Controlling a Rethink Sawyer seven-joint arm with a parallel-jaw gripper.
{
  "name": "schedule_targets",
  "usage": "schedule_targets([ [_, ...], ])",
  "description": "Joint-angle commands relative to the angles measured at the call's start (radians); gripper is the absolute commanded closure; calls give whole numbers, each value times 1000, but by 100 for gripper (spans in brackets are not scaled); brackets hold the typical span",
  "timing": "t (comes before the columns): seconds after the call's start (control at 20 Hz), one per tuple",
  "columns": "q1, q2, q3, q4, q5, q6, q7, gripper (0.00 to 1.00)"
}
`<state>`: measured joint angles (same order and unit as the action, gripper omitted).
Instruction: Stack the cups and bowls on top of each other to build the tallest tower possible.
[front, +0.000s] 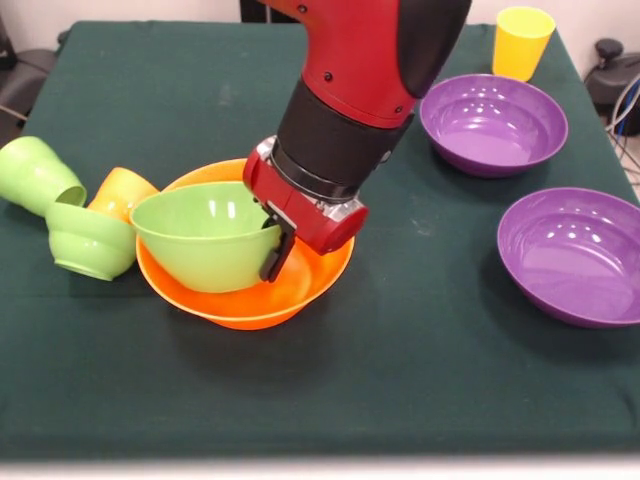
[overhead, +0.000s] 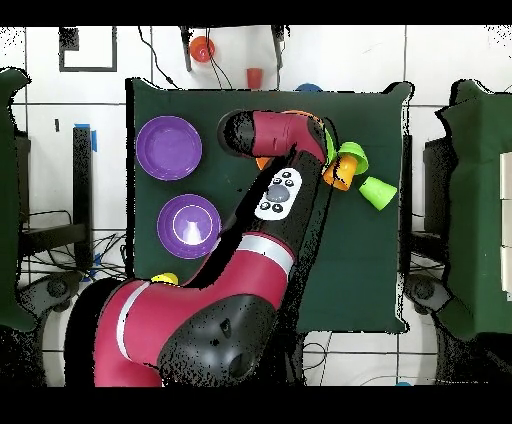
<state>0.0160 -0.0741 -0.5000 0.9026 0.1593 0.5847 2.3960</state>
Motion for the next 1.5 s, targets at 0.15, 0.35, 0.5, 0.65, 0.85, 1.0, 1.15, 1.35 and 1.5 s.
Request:
schedule_targets([
  [0.15,40,-12,122,63,-22,23,26,100],
  [0.35,50,-5,115,48,-18,40,34,100],
  [0.5,53,0,109,41,-19,38,35,100],
  [0.65,55,4,108,39,-22,29,32,100],
  [0.85,51,-3,116,51,-31,14,10,0],
  [1.0,36,-10,130,59,-31,5,-9,0],
  [1.15,19,-20,139,61,-35,-10,-26,0],
  [1.35,-1,-33,151,76,-44,-26,-49,0],
  [1.5,-14,-48,164,92,-53,-31,-71,0],
])
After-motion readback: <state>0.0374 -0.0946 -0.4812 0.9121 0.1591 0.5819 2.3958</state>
